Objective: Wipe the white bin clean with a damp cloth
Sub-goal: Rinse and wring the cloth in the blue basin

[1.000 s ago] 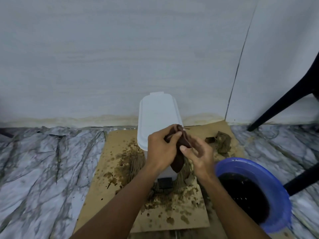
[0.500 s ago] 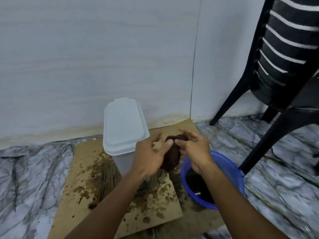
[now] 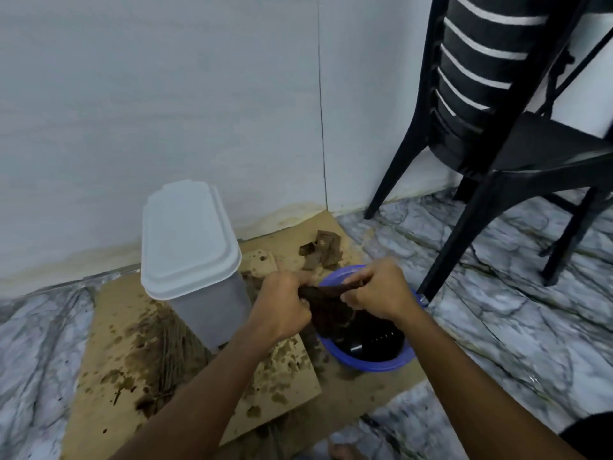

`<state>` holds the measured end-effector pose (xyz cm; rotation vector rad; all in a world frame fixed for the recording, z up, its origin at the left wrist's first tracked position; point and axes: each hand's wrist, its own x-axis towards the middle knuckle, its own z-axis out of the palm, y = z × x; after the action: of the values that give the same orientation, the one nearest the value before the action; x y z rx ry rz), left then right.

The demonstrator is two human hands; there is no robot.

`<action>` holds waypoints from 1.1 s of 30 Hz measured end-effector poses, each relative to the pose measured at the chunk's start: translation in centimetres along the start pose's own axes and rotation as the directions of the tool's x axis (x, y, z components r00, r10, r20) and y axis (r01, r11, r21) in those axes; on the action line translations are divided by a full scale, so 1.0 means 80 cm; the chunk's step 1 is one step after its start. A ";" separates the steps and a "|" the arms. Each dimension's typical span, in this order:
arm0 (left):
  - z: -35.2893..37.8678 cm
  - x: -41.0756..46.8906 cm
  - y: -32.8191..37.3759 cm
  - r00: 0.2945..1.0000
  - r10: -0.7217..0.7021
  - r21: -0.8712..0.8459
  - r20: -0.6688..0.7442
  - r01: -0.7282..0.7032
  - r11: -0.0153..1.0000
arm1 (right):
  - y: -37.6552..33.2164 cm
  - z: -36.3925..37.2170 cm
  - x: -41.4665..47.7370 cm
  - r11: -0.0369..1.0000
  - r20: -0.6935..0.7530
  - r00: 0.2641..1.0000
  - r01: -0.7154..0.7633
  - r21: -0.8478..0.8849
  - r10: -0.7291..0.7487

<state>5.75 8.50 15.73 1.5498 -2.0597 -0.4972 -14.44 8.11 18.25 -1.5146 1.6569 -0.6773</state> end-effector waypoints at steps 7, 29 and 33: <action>0.051 -0.004 -0.033 0.913 0.091 0.029 0.397 -0.112 0.993 | 0.072 0.004 0.004 0.928 0.276 0.957 0.023 -0.372 0.086; 0.252 0.016 -0.081 0.820 -0.023 0.238 0.571 -0.139 0.961 | 0.239 0.112 0.028 0.830 0.120 0.943 -0.207 -0.518 0.310; 0.254 0.009 -0.087 0.874 0.023 0.140 0.485 -0.103 0.985 | 0.241 0.131 0.018 0.756 -0.013 0.980 -0.163 -0.635 0.200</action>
<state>-1.12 5.56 -4.39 1.5566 -2.5749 -0.7725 -16.76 10.80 -3.42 -1.7606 2.0778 0.0654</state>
